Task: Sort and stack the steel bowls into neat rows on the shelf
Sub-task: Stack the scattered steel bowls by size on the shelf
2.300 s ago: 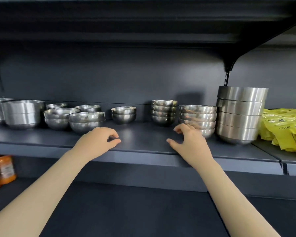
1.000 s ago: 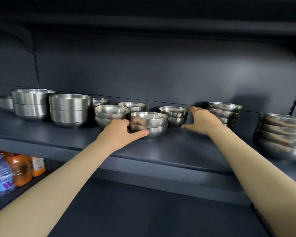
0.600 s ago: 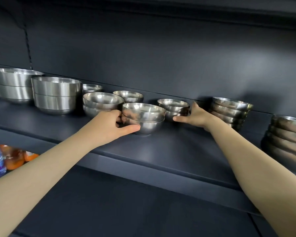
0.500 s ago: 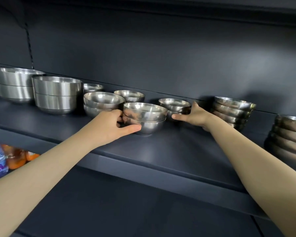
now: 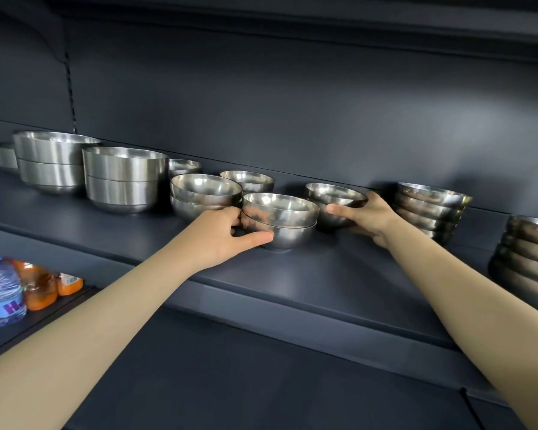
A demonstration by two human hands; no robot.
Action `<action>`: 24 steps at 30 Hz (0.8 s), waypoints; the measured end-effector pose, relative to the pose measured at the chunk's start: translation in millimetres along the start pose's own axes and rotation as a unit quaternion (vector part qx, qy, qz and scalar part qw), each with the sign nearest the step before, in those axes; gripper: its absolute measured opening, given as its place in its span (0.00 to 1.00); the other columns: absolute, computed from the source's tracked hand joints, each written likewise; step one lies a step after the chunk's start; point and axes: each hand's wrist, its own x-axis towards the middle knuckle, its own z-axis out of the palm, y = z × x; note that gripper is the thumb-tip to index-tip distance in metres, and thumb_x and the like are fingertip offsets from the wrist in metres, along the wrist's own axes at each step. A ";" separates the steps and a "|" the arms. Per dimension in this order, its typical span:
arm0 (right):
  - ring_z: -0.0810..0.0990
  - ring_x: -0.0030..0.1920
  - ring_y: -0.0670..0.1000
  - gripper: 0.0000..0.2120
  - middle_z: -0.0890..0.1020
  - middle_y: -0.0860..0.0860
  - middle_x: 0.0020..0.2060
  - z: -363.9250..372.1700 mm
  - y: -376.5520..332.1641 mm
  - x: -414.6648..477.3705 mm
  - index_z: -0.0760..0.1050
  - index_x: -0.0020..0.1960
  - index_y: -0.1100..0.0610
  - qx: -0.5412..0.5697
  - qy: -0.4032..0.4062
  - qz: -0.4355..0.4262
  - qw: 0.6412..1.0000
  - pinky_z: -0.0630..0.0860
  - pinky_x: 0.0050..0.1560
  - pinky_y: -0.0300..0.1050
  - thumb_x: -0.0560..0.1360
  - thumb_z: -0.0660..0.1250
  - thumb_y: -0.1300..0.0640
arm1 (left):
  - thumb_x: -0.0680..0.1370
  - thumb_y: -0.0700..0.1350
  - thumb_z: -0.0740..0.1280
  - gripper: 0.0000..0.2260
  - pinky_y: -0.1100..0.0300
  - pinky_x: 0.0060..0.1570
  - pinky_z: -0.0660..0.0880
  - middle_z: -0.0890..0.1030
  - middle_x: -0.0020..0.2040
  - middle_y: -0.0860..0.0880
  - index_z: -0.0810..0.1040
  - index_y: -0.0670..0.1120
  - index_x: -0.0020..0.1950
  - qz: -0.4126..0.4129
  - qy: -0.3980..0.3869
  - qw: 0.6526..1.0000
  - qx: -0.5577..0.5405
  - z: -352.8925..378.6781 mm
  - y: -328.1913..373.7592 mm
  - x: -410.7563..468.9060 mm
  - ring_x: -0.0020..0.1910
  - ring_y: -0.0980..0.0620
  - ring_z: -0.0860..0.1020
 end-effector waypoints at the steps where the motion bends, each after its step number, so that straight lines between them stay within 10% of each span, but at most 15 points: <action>1: 0.80 0.55 0.51 0.37 0.80 0.50 0.53 -3.1 -5.7 -7.0 0.71 0.61 0.55 0.020 0.003 -0.006 1.000 0.80 0.46 0.46 0.58 0.83 0.48 | 0.68 0.67 0.68 0.23 0.71 0.53 0.70 0.81 0.50 0.67 0.79 0.55 0.56 -0.002 -0.007 1.000 -0.008 -0.3 -0.5 0.1 0.53 0.70 0.76; 7: 0.81 0.54 0.48 0.29 0.81 0.50 0.54 -15.6 -38.8 -48.4 0.72 0.61 0.56 0.075 0.050 -0.084 0.992 0.80 0.54 0.48 0.65 0.79 0.51 | 0.65 0.68 0.69 0.25 0.62 0.65 0.70 0.82 0.53 0.64 0.80 0.55 0.55 -0.002 -0.065 0.996 -0.057 -1.8 0.4 -1.5 0.57 0.69 0.76; 15: 0.83 0.53 0.51 0.36 0.84 0.52 0.52 9.7 -68.9 -101.4 0.75 0.59 0.52 0.022 -0.030 -0.127 0.991 0.78 0.55 0.48 0.55 0.82 0.45 | 0.71 0.60 0.72 0.15 0.69 0.55 0.68 0.78 0.55 0.65 0.76 0.57 0.54 -0.004 -0.113 0.990 -0.090 -9.6 7.1 -7.0 0.55 0.69 0.74; 24: 0.82 0.52 0.47 0.37 0.84 0.49 0.50 36.8 -63.9 -125.1 0.76 0.59 0.53 -0.010 -0.017 -0.121 0.992 0.74 0.53 0.39 0.54 0.80 0.41 | 0.63 0.67 0.72 0.28 0.59 0.65 0.71 0.80 0.58 0.62 0.77 0.56 0.59 0.013 -0.122 0.984 -0.132 -10.2 2.9 -11.1 0.59 0.64 0.76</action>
